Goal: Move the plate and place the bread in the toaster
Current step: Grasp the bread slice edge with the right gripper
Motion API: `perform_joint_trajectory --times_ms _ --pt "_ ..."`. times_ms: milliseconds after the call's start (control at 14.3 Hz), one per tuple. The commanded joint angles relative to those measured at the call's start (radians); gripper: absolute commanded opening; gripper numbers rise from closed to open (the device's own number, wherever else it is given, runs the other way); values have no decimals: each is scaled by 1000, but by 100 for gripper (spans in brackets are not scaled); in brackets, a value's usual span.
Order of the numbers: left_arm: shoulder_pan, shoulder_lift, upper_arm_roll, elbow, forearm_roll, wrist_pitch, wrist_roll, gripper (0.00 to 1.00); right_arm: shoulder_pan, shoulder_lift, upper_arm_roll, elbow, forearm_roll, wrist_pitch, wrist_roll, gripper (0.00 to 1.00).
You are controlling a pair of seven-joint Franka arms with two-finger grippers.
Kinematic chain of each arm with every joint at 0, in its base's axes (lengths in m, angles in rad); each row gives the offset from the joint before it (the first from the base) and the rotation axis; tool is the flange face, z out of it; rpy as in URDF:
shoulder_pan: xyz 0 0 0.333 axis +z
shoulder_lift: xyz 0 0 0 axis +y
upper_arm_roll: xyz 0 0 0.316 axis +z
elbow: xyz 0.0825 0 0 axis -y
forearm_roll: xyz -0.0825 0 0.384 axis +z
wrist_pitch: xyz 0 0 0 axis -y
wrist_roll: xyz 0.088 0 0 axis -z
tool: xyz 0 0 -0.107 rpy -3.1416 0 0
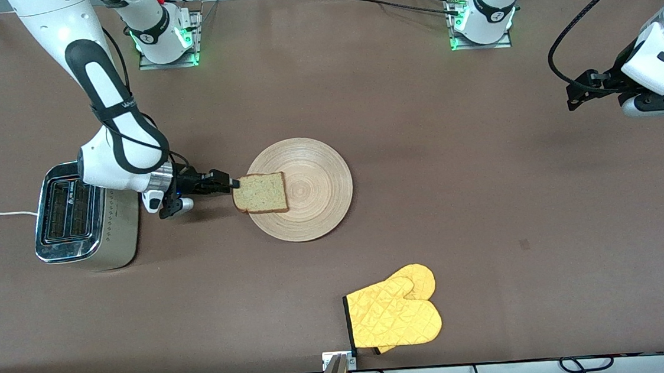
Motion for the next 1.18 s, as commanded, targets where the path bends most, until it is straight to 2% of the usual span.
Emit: perform_joint_trajectory --times_ms 0,558,976,1115 --pt "-3 -9 -3 22 1 -17 -17 100 -6 -19 3 -11 25 -18 3 47" --pt "-3 -8 -3 26 1 -14 -17 100 8 -16 9 24 27 -13 49 48" --pt "-3 -8 -1 26 1 -16 -15 100 20 16 9 61 27 5 32 49" --pt "-3 -8 0 26 1 -16 -15 100 17 36 9 58 28 22 -32 49"
